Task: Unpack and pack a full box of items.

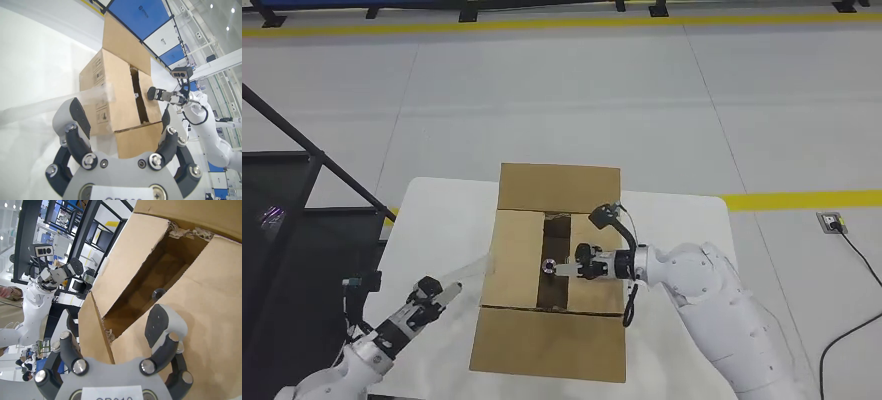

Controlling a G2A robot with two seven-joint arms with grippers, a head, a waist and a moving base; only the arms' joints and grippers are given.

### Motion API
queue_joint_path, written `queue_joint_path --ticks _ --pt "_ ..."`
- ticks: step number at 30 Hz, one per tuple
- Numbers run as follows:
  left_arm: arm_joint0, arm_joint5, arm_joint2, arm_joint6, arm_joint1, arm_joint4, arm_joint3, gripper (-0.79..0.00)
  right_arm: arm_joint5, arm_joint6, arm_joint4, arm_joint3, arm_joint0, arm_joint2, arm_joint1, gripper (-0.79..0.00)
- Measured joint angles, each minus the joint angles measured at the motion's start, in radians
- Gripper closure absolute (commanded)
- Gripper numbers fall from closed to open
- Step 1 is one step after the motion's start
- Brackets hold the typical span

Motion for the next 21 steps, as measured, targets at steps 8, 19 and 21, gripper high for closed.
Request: queue_joint_path --ticks 8,19,21 --pt "0.02 -0.269 -0.022 -0.425 0.042 -0.236 0.133 -0.785 0.014 -0.061 -0.062 -0.014 0.002 -0.007 0.006 -0.785" --pt "0.04 -0.274 0.152 -0.479 0.135 -0.322 0.07 -0.785 0.027 -0.123 -0.095 -0.052 -0.017 -0.006 0.014 -0.785" --pt "0.033 -0.268 0.17 -0.485 0.151 -0.37 0.073 -0.785 0.021 -0.144 -0.102 -0.061 -0.018 0.0 0.016 -0.785"
